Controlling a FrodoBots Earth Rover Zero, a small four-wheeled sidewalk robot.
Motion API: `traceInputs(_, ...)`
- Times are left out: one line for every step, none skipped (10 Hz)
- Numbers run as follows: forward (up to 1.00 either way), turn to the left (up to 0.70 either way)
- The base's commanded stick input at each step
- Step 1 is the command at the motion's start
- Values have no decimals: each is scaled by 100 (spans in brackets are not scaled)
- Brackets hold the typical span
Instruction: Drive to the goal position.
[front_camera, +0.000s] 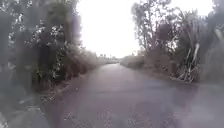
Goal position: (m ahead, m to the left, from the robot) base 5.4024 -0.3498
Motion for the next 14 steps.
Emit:
traceInputs(85, 0)
traceInputs(85, 0)
traceInputs(85, -5)
traceInputs(85, -17)
traceInputs(85, -29)
traceInputs(85, -34)
traceInputs(85, -34)
traceInputs(85, -34)
traceInputs(85, 0)
traceInputs(85, 0)
traceInputs(85, 0)
traceInputs(85, 0)
traceInputs(85, 0)
traceInputs(85, 0)
